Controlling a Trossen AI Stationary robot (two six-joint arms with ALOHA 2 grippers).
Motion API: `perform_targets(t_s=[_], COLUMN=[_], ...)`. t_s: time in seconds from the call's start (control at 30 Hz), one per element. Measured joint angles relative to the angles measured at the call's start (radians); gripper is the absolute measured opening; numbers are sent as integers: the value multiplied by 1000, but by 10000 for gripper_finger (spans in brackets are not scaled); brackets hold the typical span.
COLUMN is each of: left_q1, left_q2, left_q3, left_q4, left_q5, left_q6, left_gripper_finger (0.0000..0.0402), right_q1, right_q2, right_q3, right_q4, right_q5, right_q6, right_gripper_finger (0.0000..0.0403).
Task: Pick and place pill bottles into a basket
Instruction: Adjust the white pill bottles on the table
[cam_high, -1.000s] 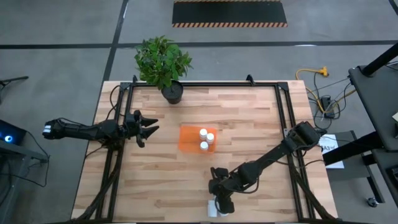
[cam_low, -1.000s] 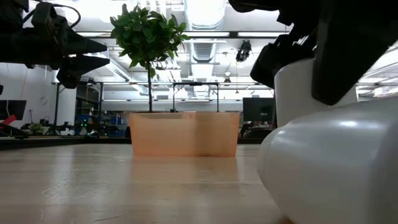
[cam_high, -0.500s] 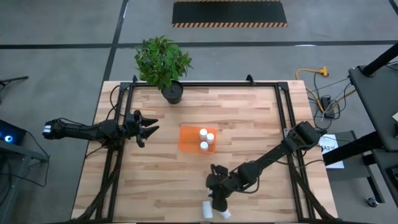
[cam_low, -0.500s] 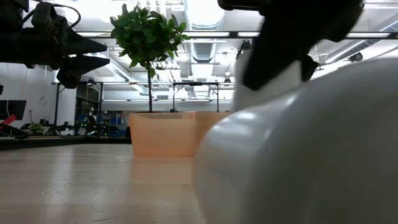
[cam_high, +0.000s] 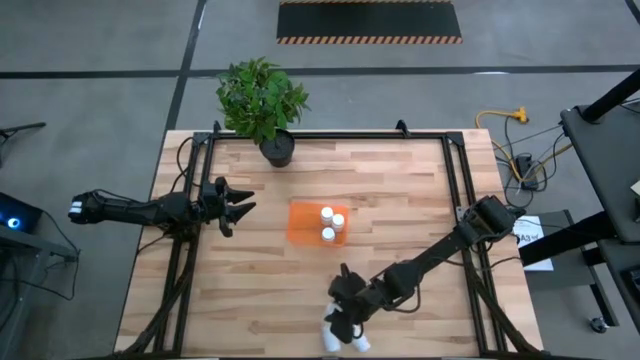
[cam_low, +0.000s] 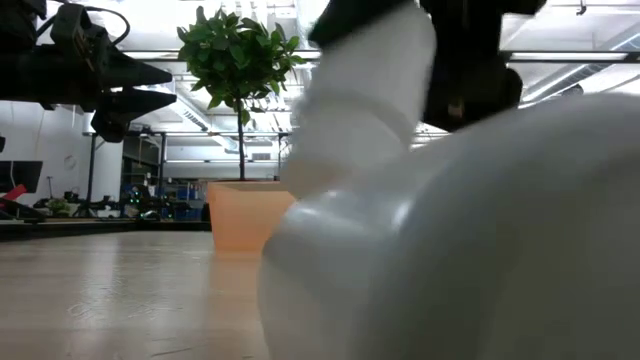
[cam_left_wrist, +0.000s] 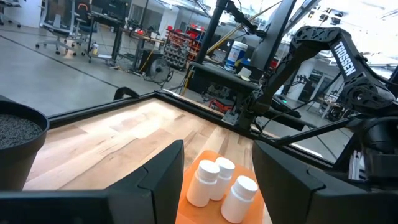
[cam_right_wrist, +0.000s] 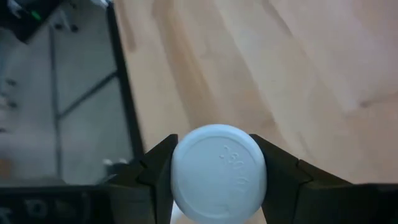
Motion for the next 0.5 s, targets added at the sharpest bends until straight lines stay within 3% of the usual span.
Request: perform_targets(t_s=[0.5], left_q1=[0], left_q2=[0], left_q3=[0], left_q4=[0], left_q5=[0], left_q6=[0], left_gripper_finger=[173], right_q1=[11], right_q2=[0], right_q3=[-5], right_q4=[187], right_q5=[135], right_q6=[327], right_gripper_finger=[158])
